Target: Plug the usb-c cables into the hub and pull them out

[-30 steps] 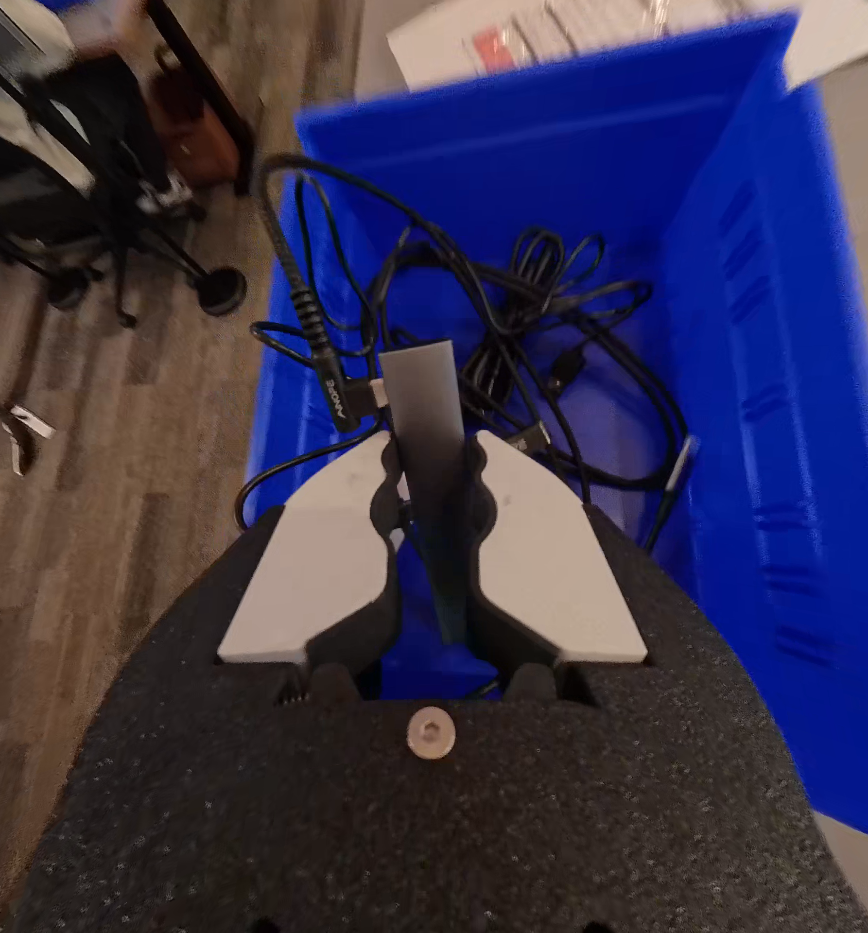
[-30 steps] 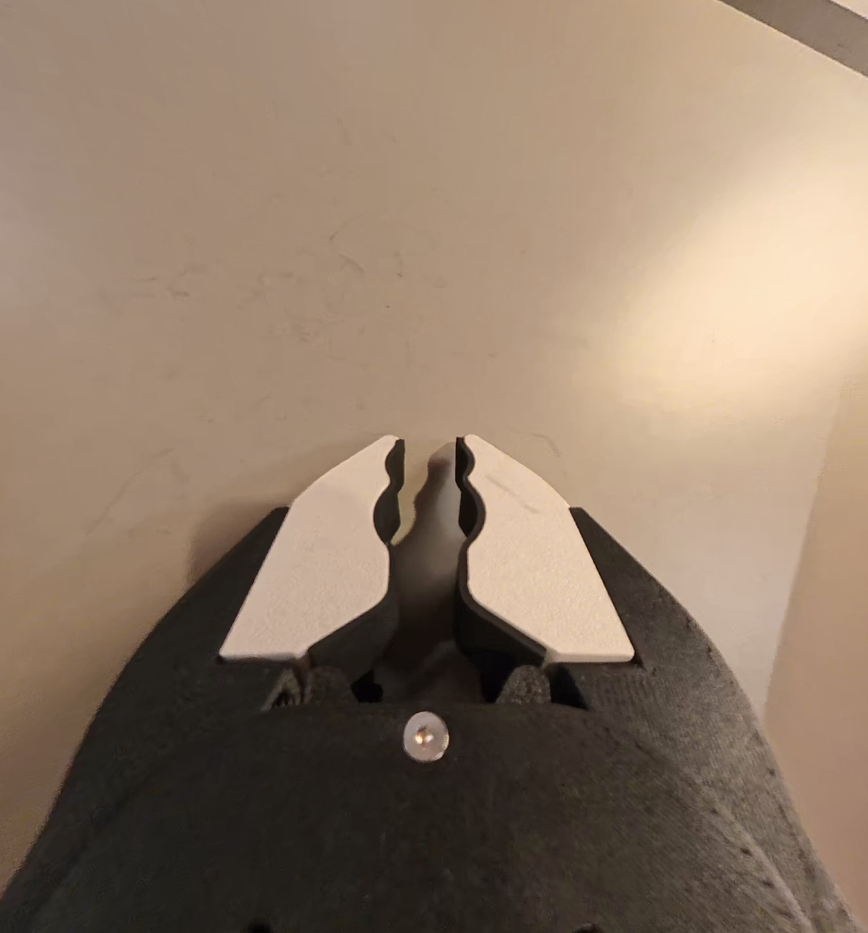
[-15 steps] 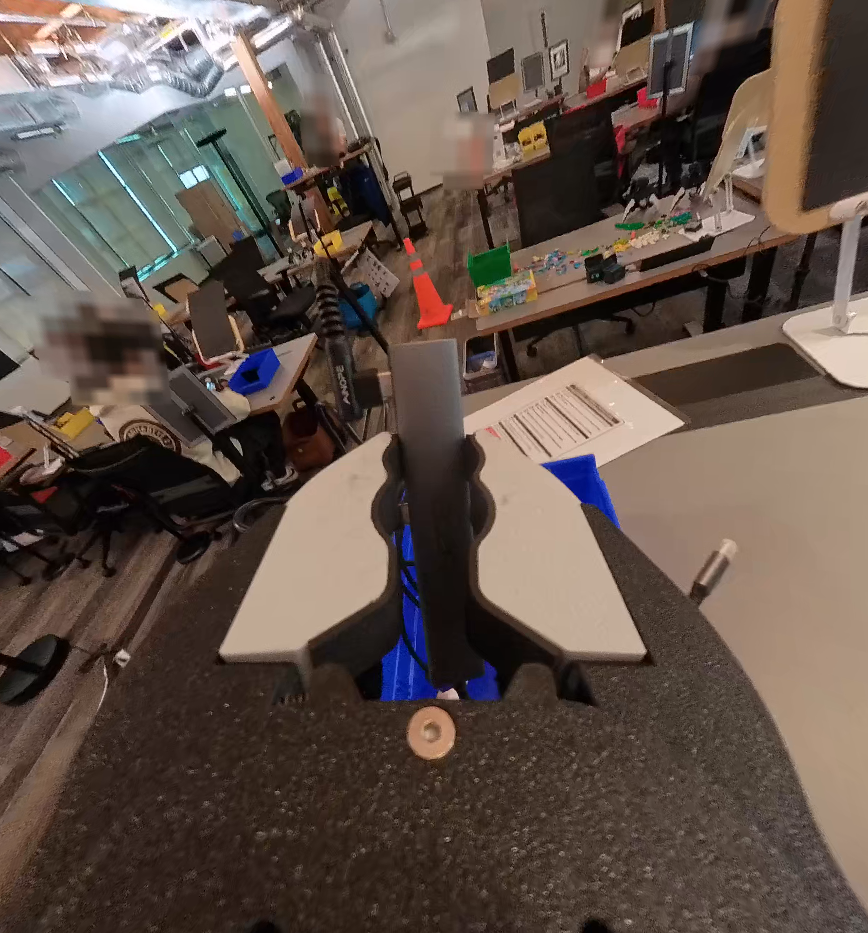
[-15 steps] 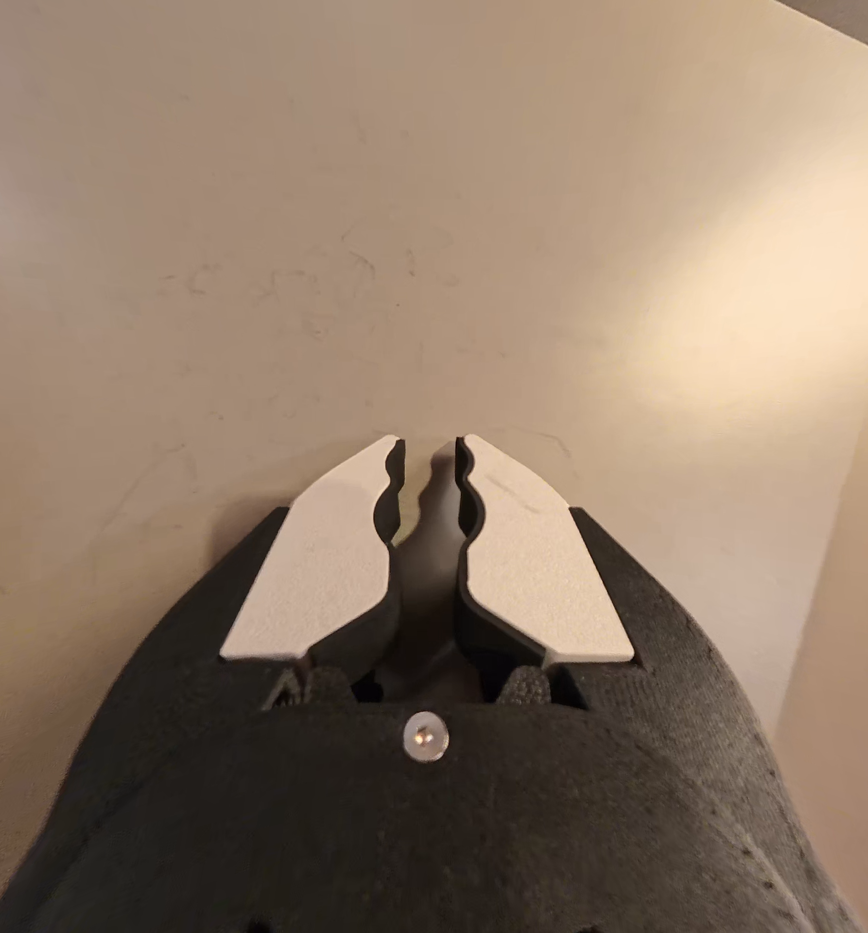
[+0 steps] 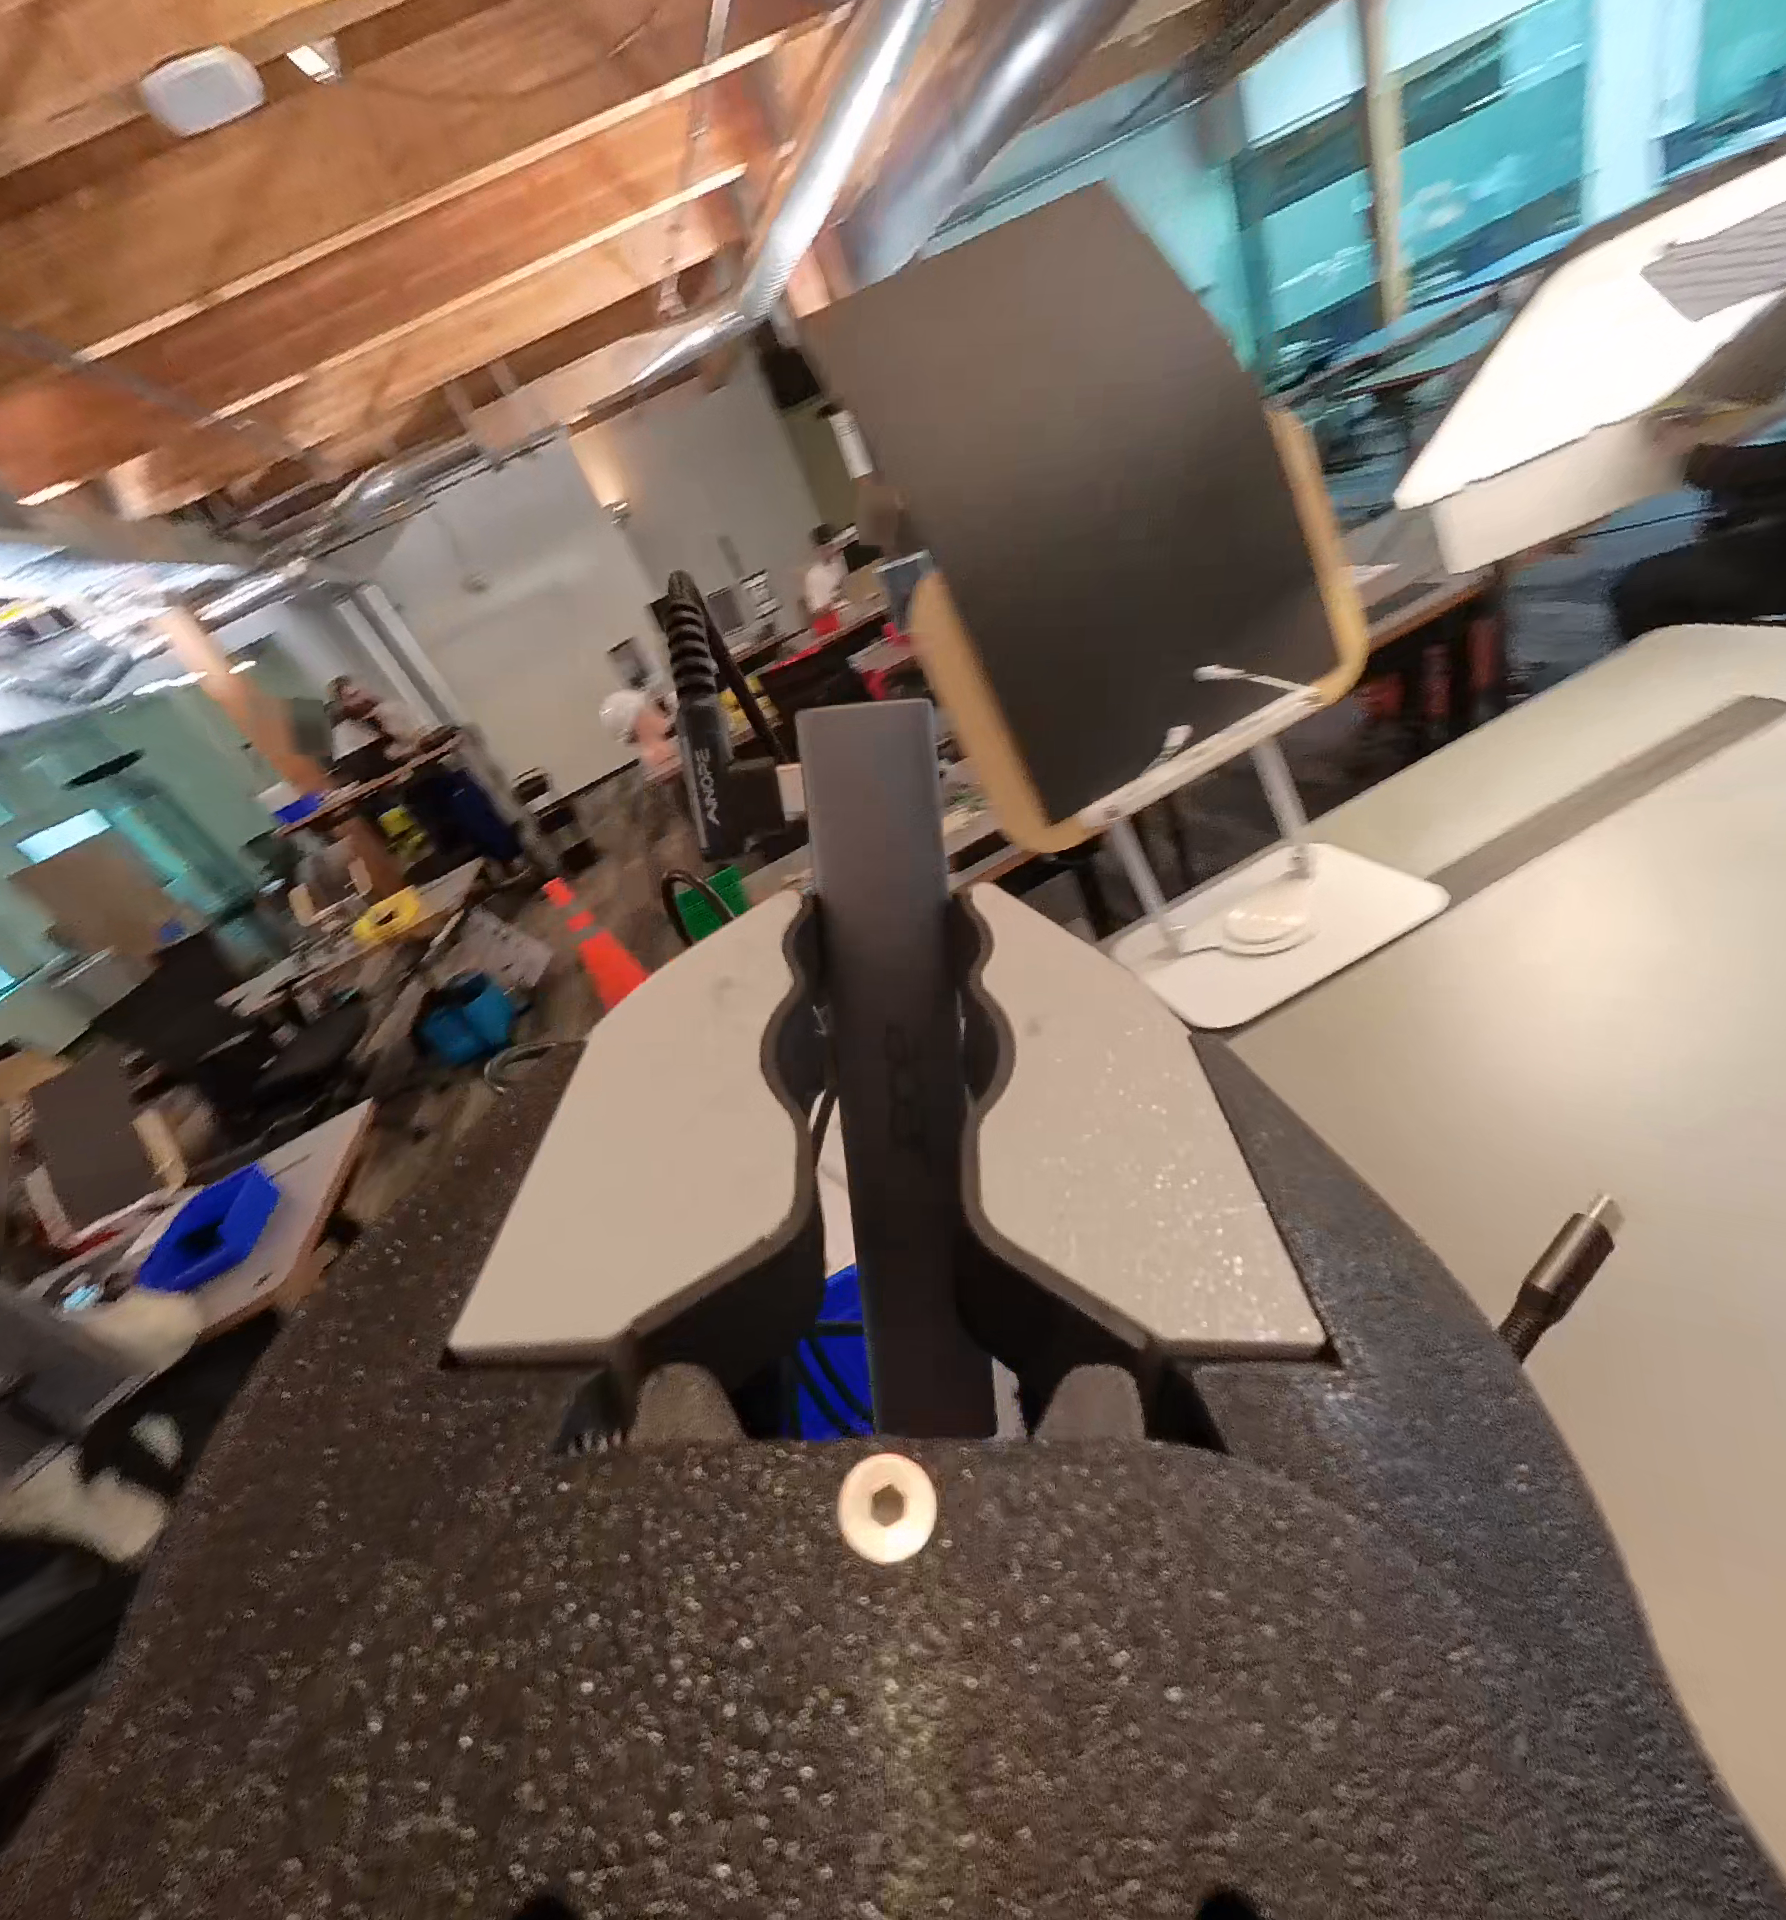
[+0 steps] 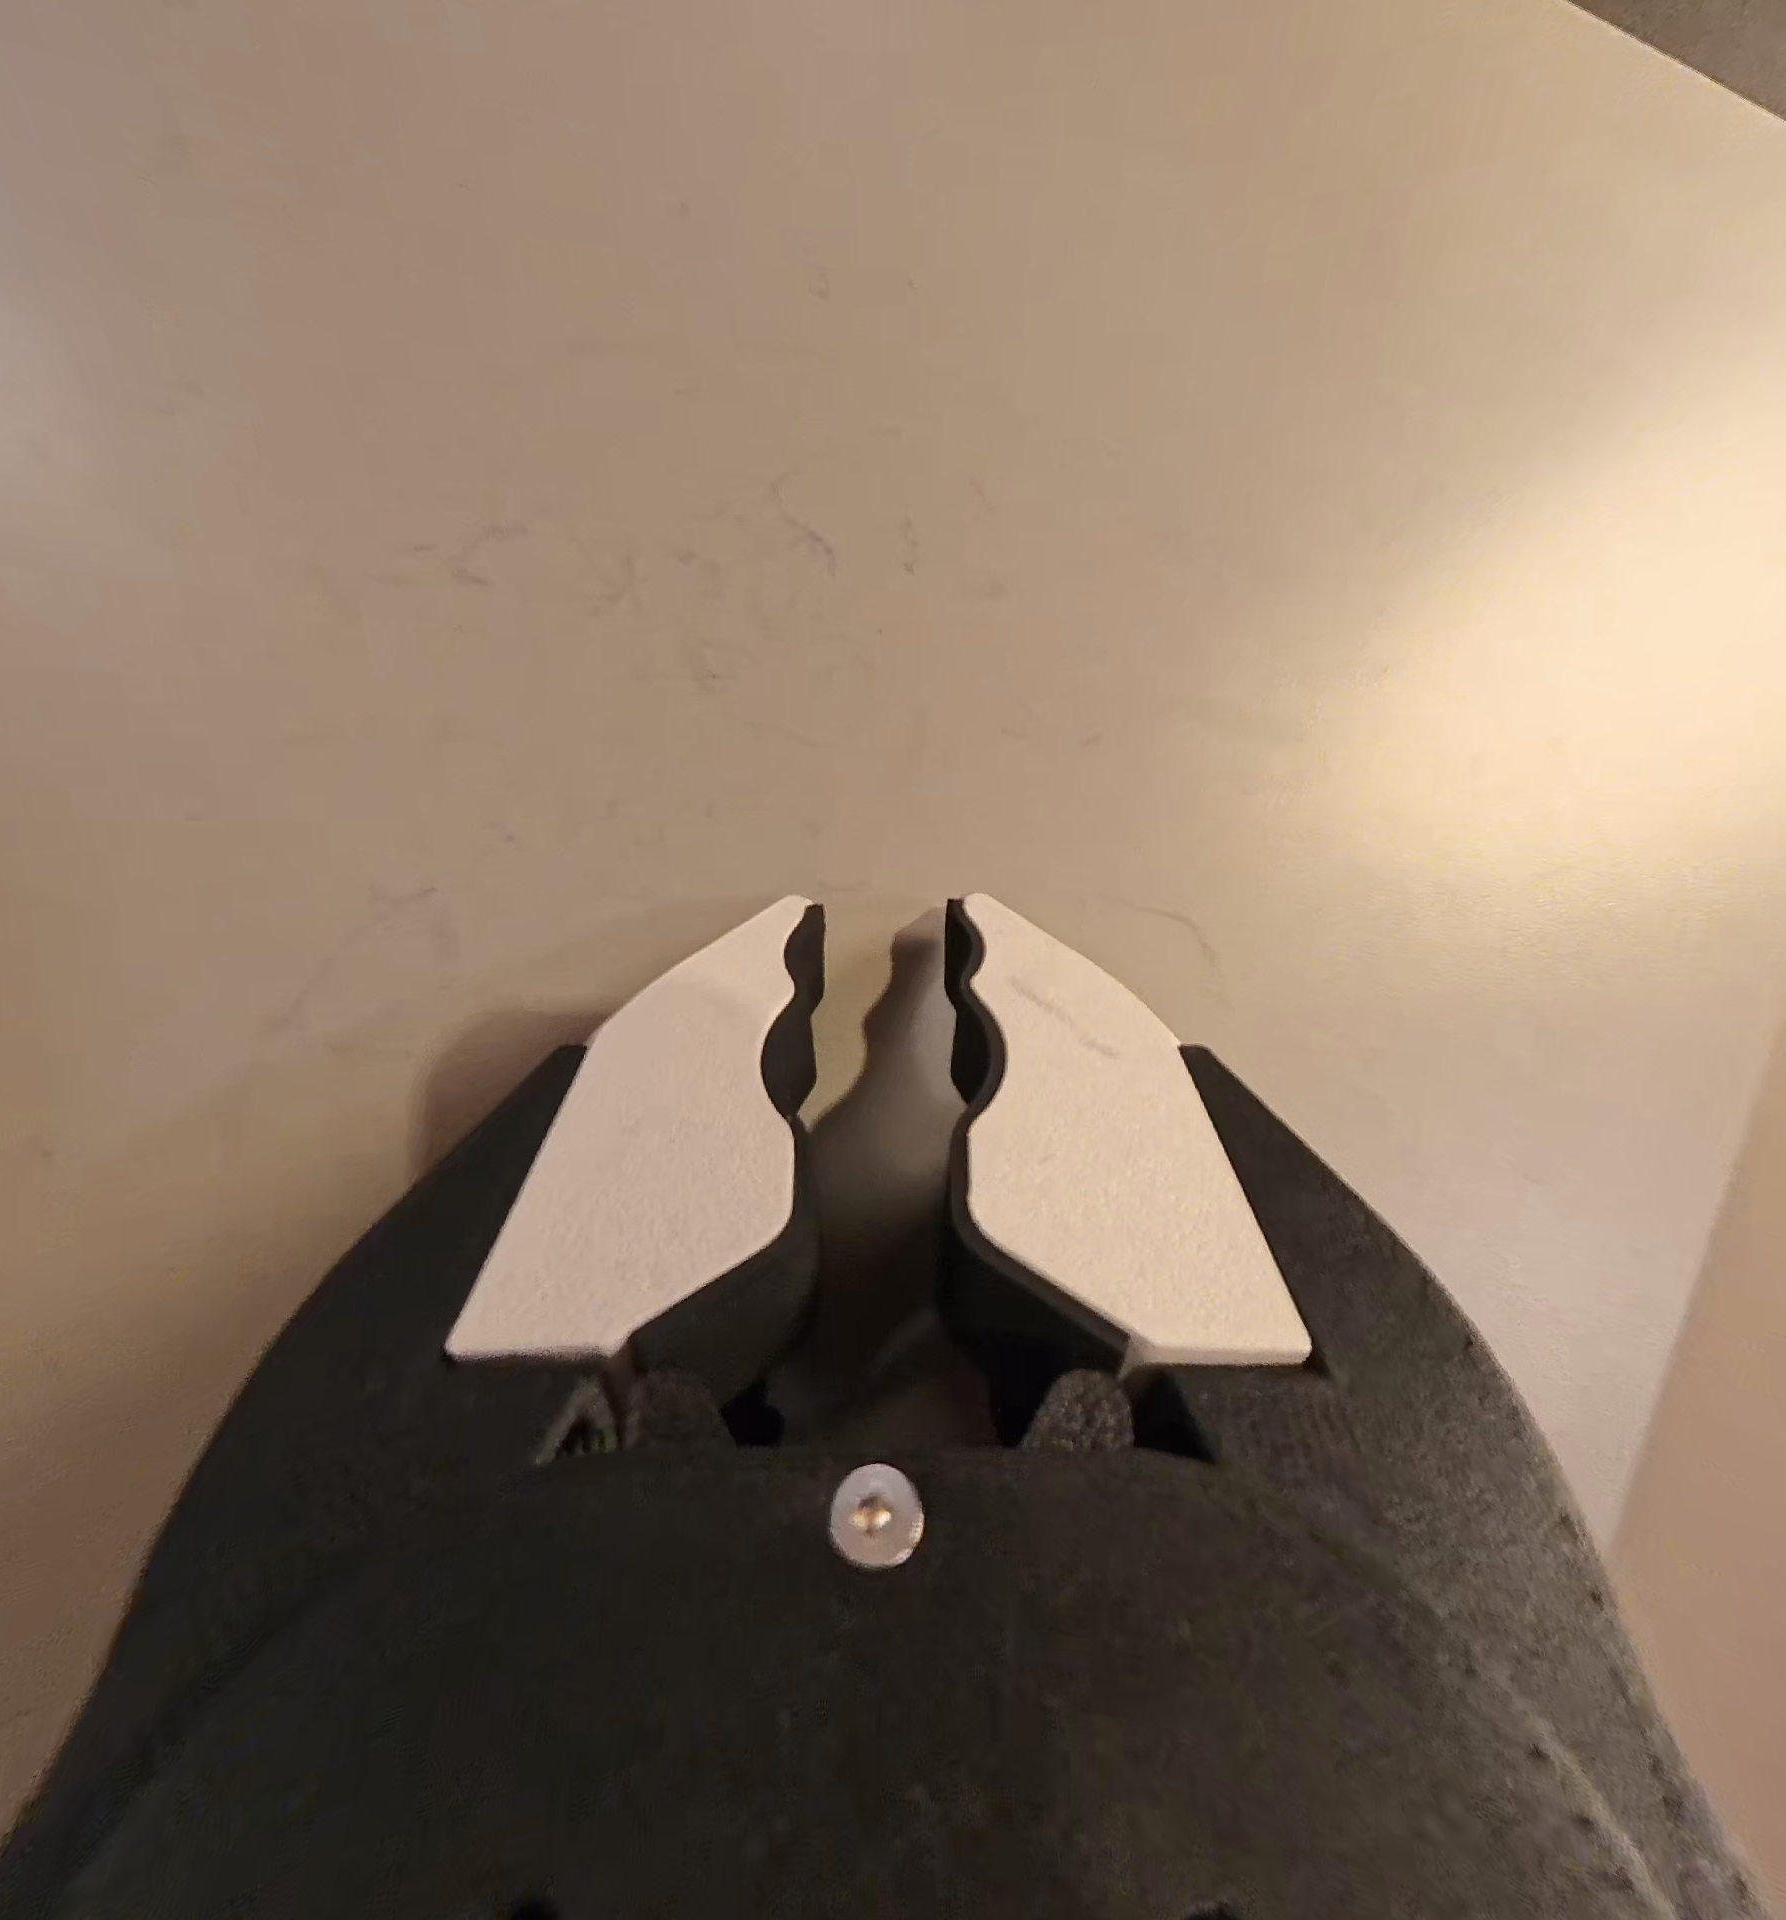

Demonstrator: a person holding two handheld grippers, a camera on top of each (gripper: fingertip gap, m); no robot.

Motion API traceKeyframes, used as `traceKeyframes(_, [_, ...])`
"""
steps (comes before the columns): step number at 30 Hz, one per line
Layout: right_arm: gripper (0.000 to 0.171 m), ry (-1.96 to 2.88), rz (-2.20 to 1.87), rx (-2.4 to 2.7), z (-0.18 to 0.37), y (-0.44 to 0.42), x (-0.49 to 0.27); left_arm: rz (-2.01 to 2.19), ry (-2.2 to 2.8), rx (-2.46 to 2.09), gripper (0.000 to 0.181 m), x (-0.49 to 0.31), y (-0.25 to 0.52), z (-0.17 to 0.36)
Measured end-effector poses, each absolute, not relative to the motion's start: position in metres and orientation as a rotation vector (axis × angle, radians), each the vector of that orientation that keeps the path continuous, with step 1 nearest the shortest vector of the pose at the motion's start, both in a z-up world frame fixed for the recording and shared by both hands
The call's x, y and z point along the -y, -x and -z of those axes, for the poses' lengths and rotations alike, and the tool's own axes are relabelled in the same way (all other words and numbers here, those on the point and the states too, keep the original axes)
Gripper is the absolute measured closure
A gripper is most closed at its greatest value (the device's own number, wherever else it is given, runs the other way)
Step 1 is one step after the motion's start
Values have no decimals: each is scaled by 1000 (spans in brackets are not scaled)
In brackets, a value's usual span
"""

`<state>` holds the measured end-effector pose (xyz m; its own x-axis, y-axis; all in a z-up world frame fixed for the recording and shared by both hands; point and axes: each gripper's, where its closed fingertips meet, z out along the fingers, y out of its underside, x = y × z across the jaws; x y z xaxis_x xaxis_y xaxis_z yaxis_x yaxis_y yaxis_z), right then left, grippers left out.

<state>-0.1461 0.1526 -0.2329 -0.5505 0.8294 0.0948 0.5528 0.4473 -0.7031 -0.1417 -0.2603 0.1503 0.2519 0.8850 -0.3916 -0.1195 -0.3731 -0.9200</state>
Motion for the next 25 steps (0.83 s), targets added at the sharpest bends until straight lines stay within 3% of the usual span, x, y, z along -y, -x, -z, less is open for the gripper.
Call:
traceKeyframes(5, [147,1143,-890,2292,233,145,-150,-1090,1669,532,157,170,146,-105])
traceKeyframes(14, [147,971,-1100,2199,205,136,-140,-596,1872,290,157,30,148,24])
traceKeyframes(25, [144,653,-1245,1950,162,109,-147,-172,2158,72,157,-69,118,151])
